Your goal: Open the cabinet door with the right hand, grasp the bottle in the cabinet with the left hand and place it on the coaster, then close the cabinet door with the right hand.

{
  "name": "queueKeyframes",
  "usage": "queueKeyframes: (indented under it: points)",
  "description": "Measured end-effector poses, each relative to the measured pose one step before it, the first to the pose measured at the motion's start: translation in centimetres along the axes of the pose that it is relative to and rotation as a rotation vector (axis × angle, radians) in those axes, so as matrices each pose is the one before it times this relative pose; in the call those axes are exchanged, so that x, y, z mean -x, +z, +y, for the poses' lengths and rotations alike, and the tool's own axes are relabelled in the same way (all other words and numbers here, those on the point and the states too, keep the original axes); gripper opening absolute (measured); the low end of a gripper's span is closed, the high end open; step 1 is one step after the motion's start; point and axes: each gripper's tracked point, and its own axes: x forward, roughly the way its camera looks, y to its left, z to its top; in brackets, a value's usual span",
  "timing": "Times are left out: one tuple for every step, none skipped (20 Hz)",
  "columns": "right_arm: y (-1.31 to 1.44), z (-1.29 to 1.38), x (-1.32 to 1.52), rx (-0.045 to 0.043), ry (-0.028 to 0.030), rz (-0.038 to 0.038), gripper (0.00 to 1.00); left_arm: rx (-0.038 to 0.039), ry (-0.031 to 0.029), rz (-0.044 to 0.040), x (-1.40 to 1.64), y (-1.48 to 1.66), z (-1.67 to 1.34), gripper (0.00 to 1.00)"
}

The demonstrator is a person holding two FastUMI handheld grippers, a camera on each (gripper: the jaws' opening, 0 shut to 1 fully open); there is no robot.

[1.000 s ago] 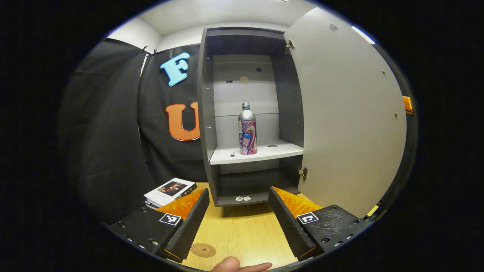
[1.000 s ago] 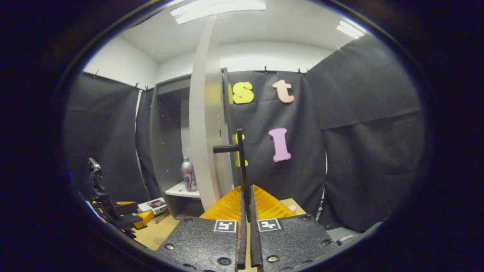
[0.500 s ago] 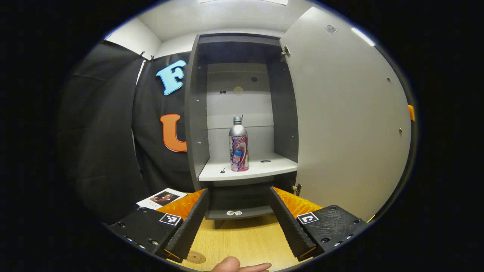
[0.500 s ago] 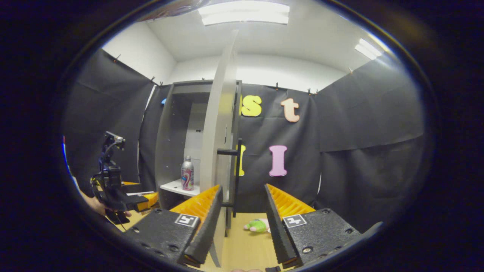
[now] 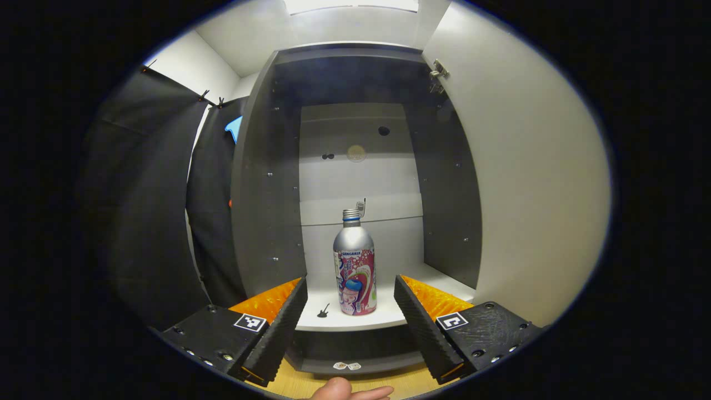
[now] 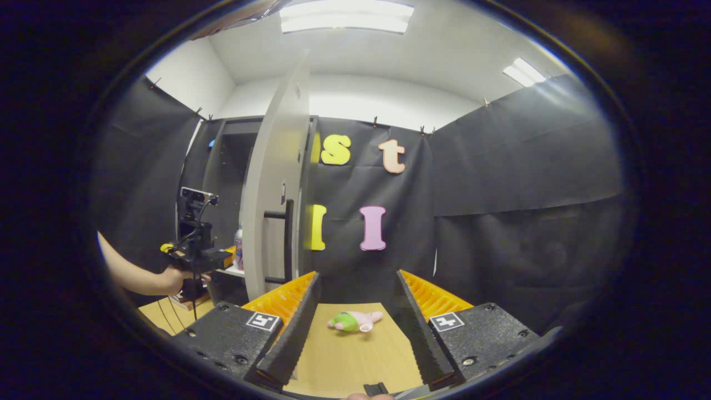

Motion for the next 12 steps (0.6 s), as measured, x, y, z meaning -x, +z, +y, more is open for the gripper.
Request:
queueKeyframes:
  points:
    - [-0.192, -0.156, -0.178, 0.01075, -0.00324, 0.00531, 0.84, 0.00201, -0.00055, 0.00145, -1.411, -0.225, -0.102, 0.95]
    - [-0.147, 0.114, -0.068, 0.01046, -0.00096, 0.0078, 0.84, -0.00155, 0.00098, 0.00198, -1.2, -0.114, -0.092, 0.95]
    - [-0.259, 0.123, -0.157, 0.00773, 0.00149, 0.00923, 0.84, -0.00363, 0.00443, -0.00072, -0.973, -0.06, 0.107, 0.95]
    - [-0.311, 0.051, -0.008, 0.00202, 0.00169, 0.01271, 0.86, -0.00167, 0.00026, -0.00223, -0.813, 0.121, -0.078, 0.95]
    - [-0.25, 0.112, -0.094, -0.00512, 0.00524, 0.01439, 0.84, 0.00398, -0.00146, -0.00588, -0.64, 0.19, -0.102, 0.95]
    - [-0.181, 0.154, -0.081, -0.01008, 0.00474, 0.01112, 0.84, 0.00429, -0.00237, -0.00786, -0.612, 0.299, -0.039, 0.95]
    - [-0.302, 0.207, -0.332, -0.00754, 0.00429, 0.01012, 0.84, 0.00467, 0.00063, -0.01038, -0.633, 0.357, 0.121, 0.95]
    - [-0.211, 0.433, -0.133, -0.00456, 0.00796, 0.00785, 0.84, 0.00549, 0.00269, -0.00482, -0.696, 0.152, 0.038, 0.95]
    - [-0.161, 0.483, -0.416, 0.00159, 0.00634, 0.00405, 0.84, 0.00413, -0.00121, 0.00166, -0.513, -0.055, -0.035, 0.95]
    - [0.107, 0.189, -0.265, 0.00499, 0.00237, -0.00073, 0.84, -0.00009, 0.00306, 0.00858, -0.562, -0.201, 0.057, 0.95]
    - [0.14, 0.302, -0.372, 0.00566, 0.00455, -0.00151, 0.84, 0.00071, -0.00539, 0.0137, -0.606, -0.418, -0.178, 0.95]
    - [0.124, 0.297, -0.13, 0.00739, 0.0041, -0.00127, 0.84, -0.00206, -0.00386, 0.01268, -0.488, -0.386, -0.24, 0.95]
